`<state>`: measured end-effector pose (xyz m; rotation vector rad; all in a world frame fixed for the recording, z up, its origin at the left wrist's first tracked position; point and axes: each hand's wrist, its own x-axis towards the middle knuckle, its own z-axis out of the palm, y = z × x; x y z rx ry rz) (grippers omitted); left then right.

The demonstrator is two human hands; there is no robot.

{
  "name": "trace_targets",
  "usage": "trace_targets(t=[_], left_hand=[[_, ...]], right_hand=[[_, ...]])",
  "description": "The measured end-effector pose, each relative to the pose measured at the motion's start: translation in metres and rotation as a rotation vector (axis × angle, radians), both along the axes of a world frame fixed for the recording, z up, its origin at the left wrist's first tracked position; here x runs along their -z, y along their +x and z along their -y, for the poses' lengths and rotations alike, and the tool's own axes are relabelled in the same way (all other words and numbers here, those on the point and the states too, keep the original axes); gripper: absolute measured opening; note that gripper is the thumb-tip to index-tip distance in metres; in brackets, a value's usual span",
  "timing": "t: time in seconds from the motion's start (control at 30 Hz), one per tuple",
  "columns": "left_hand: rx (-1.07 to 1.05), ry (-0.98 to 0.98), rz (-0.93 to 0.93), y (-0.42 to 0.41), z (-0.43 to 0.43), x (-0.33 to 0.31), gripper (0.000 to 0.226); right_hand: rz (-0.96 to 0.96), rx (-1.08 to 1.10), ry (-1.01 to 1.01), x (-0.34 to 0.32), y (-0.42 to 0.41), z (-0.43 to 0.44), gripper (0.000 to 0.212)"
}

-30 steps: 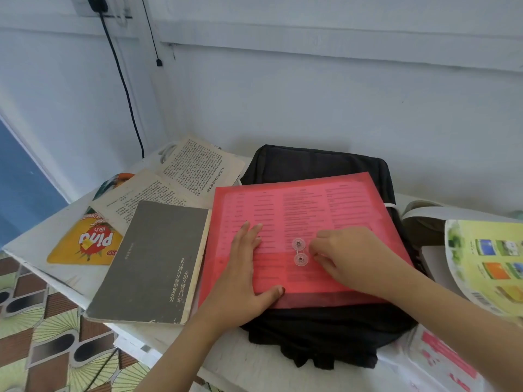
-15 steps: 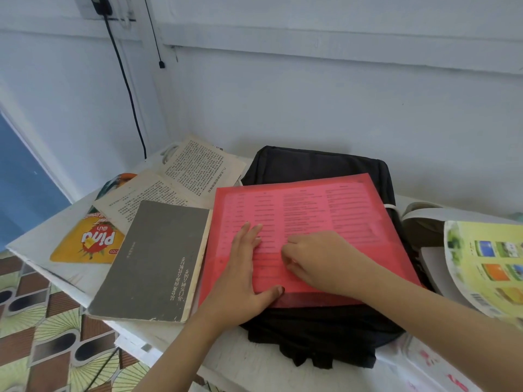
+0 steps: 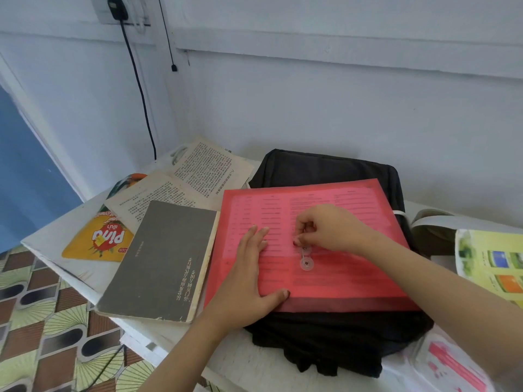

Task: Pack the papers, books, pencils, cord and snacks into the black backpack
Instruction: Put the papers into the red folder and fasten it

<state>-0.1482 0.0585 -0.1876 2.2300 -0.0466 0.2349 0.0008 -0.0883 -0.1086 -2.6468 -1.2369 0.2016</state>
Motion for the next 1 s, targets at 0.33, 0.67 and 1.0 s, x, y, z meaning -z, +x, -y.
trace_targets(t=[0.33,0.67,1.0], left_hand=[[-0.004,0.01,-0.01,-0.001,0.0,-0.001,0.1],[0.022,0.236,0.014,0.001,0.001,-0.001,0.07],[0.022,0.258,0.003,0.002,0.001,-0.002,0.07]], right_hand=[[-0.033,0.07,0.048,-0.001,0.0,0.018,0.008],[0.151,-0.072,-0.029,0.0,-0.032,0.043,0.008],[0.331,-0.202,0.004,0.006,-0.051,0.046,0.005]])
